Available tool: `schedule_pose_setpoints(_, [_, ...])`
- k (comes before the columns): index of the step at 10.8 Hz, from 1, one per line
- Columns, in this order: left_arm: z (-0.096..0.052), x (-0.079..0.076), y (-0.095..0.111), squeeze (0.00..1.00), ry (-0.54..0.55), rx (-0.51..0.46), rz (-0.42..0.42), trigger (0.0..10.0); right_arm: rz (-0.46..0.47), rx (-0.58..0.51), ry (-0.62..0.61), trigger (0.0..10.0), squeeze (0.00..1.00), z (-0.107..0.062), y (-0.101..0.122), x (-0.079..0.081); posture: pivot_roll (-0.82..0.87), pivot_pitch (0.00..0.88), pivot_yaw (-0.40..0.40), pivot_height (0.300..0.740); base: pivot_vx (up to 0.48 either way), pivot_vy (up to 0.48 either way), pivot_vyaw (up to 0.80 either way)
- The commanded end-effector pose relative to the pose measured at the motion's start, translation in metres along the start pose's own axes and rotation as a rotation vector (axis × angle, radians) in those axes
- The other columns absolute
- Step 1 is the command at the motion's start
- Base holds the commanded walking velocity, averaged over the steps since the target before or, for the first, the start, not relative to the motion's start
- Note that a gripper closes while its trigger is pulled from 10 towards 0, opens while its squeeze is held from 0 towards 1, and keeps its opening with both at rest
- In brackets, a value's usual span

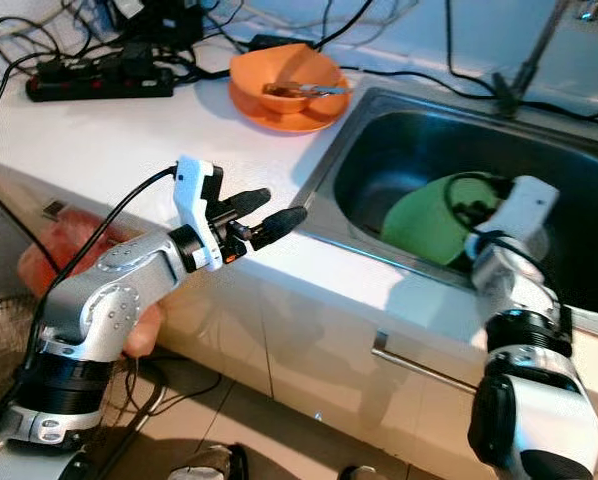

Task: Kitchen organization

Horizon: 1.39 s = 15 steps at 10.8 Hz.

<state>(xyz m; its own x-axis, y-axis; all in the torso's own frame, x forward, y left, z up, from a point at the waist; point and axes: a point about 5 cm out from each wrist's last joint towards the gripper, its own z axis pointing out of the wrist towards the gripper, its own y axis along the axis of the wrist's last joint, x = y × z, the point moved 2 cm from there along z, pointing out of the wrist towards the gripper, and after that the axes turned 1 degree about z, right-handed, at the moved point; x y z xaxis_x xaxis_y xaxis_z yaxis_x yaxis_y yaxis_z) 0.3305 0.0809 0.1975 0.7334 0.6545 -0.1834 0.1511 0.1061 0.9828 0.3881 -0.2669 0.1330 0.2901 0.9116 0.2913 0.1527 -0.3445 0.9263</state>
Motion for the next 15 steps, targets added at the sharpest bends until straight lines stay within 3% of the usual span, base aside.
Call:
schedule_pose_setpoints(1, [0.003, -0.003, 0.003, 0.75, -0.025, 0.0, 0.03, 10.0, -0.034, 0.144, -0.002, 10.0, 1.0, -0.003, -0.037, -0.001, 0.1, 0.086, 0.009, 0.74, 0.0, 0.0, 0.0])
schedule_pose_setpoints(4, [0.003, -0.004, 0.0, 0.75, -0.049, 0.015, 0.04, 10.0, -0.059, 0.152, 0.0, 10.0, 1.0, -0.003, -0.038, -0.005, 0.1, 0.083, 0.014, 0.74, 0.0, 0.0, 0.0])
schedule_pose_setpoints(7, [0.003, -0.001, 0.002, 0.75, -0.041, 0.011, 0.05, 10.0, -0.18, 0.121, 0.002, 10.0, 1.0, -0.003, -0.033, -0.006, 0.1, 0.078, 0.014, 0.74, 0.0, 0.0, 0.0])
schedule_pose_setpoints(9, [0.002, 0.003, 0.007, 0.75, -0.008, -0.009, 0.063, 10.0, -0.321, 0.075, -0.004, 10.0, 1.0, -0.002, -0.025, -0.007, 0.11, 0.076, 0.009, 0.74, 0.0, 0.0, 0.0])
schedule_pose_setpoints(10, [0.002, 0.005, 0.008, 0.73, 0.004, -0.019, 0.062, 10.0, -0.403, 0.016, -0.04, 10.0, 1.0, -0.003, -0.014, -0.011, 0.11, 0.076, 0.009, 0.74, 0.0, 0.0, 0.0])
schedule_pose_setpoints(14, [0.001, 0.01, 0.011, 0.71, 0.03, -0.035, 0.071, 10.0, -0.458, -0.173, -0.051, 10.0, 1.0, -0.005, 0.029, -0.005, 0.1, 0.07, 0.007, 0.74, 0.0, 0.0, 0.0])
schedule_pose_setpoints(15, [0.001, 0.012, 0.013, 0.4, 0.056, -0.047, 0.079, 10.0, -0.467, -0.225, -0.032, 10.0, 1.0, -0.007, 0.037, 0.001, 0.1, 0.068, 0.006, 0.74, 0.0, 0.0, 0.0])
